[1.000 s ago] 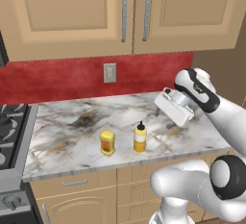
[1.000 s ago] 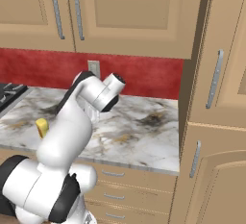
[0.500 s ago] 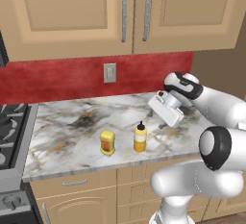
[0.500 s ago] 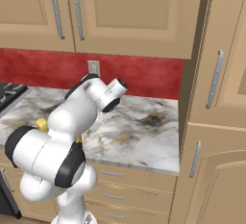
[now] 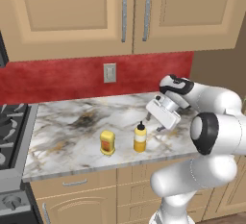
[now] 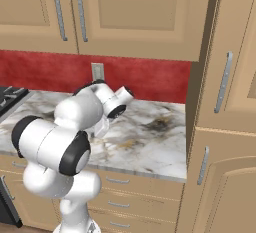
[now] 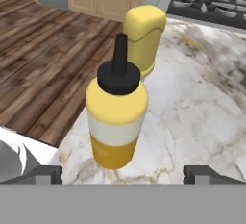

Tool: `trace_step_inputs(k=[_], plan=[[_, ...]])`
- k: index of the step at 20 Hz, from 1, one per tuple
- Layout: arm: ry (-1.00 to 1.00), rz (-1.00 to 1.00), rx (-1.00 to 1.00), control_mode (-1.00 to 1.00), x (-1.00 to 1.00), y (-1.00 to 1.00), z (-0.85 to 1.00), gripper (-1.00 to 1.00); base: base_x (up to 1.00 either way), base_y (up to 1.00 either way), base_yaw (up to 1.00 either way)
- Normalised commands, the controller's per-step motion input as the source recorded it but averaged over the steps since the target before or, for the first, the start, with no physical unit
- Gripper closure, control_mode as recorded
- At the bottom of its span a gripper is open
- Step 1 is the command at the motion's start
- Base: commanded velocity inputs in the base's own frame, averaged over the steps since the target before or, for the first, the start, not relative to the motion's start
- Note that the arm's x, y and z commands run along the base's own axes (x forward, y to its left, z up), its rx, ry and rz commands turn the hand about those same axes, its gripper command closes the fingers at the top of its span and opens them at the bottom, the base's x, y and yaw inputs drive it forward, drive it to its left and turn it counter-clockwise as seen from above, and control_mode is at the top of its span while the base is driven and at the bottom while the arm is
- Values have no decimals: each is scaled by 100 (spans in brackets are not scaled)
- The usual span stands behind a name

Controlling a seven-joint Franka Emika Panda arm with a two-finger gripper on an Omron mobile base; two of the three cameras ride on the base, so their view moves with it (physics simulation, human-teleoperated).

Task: Place the mustard and mustard from the counter to the top shelf of the fridge. If the existing items in the fridge are on the top shelf, move them to other shelves.

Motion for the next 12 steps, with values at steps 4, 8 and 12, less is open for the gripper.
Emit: trace_step_inputs(k=[4, 8, 12], plan=[[0, 0, 2, -100, -3, 0, -1, -100, 0, 0, 0], [0, 0, 0, -100, -8, 1, -1, -100, 0, 0, 0], [3, 0, 3, -100, -34, 0, -10, -100, 0, 0, 0]])
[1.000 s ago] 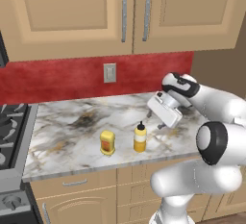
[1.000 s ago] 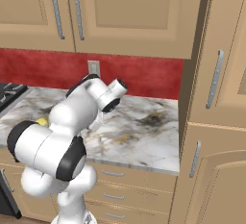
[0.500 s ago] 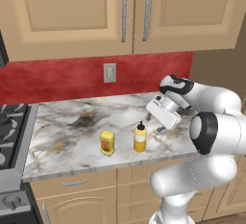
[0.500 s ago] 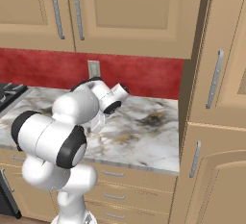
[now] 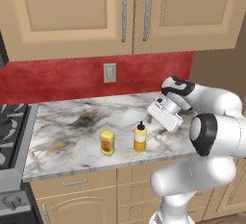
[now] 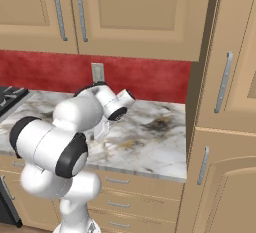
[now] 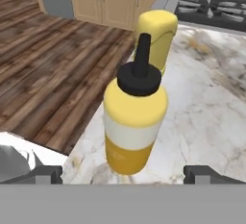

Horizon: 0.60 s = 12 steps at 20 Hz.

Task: Place the mustard and mustard from the counter to the top shelf of the fridge. If the existing items in the fridge are on the top shelf, move them to other shelves.

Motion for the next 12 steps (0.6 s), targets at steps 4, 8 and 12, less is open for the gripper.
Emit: trace_step_inputs(k=[4, 8, 12], plan=[[4, -2, 7, -100, -44, 0, -9, -100, 0, 0, 0], [2, 0, 2, -100, -6, 6, 0, -100, 0, 0, 0], [3, -1, 0, -100, 6, 8, 0, -100, 0, 0, 0]])
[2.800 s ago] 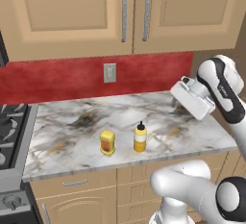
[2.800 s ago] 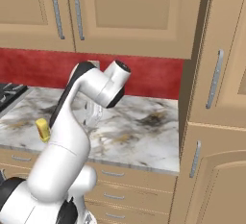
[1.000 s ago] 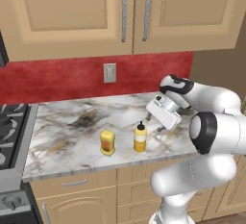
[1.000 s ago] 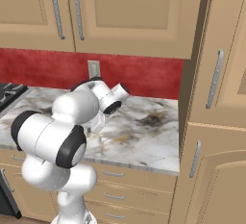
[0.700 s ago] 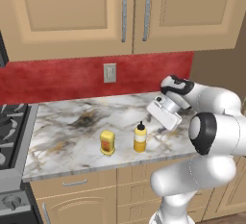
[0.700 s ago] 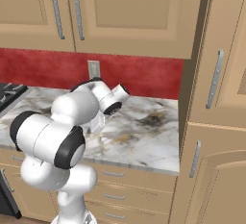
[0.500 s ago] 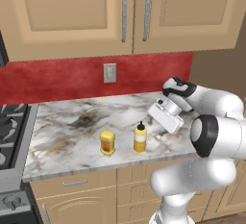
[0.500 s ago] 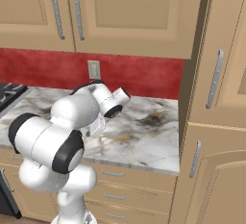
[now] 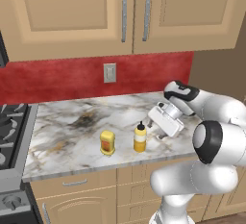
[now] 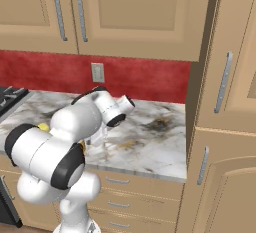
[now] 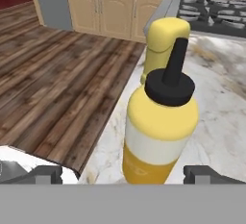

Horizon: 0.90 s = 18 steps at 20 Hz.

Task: Place the mustard and mustard from the counter to the top shelf of the fridge. If the existing items in the fridge are on the top shelf, move them to other shelves.

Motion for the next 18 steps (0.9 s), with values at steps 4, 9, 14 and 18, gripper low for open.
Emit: trace_step_inputs(k=[4, 9, 14, 18], plan=[[6, -2, 0, -100, 0, 14, 0, -100, 0, 0, 0], [6, 0, 0, -100, 11, 6, 0, -100, 0, 0, 0], [2, -1, 0, -100, 8, 5, 0, -100, 0, 0, 0], [0, -4, 0, -100, 0, 16, 0, -100, 0, 0, 0]])
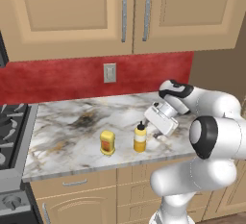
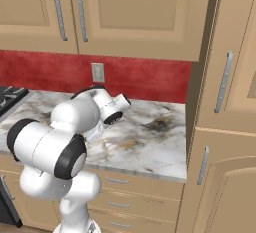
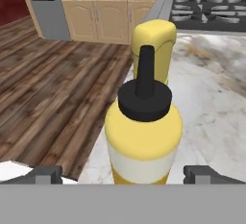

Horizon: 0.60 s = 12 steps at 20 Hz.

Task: Place the mustard and mustard from the counter to the top shelf of the fridge. If the existing items in the fridge are on the top shelf, move them to other shelves.

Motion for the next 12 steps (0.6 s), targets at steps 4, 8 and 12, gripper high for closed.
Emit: trace_step_inputs(k=[4, 8, 12], plan=[[0, -5, 0, -100, 0, 24, 0, -100, 0, 0, 0], [0, -5, 0, -100, 0, 18, 0, -100, 0, 0, 0], [0, -4, 0, -100, 0, 2, -1, -100, 0, 0, 0]])
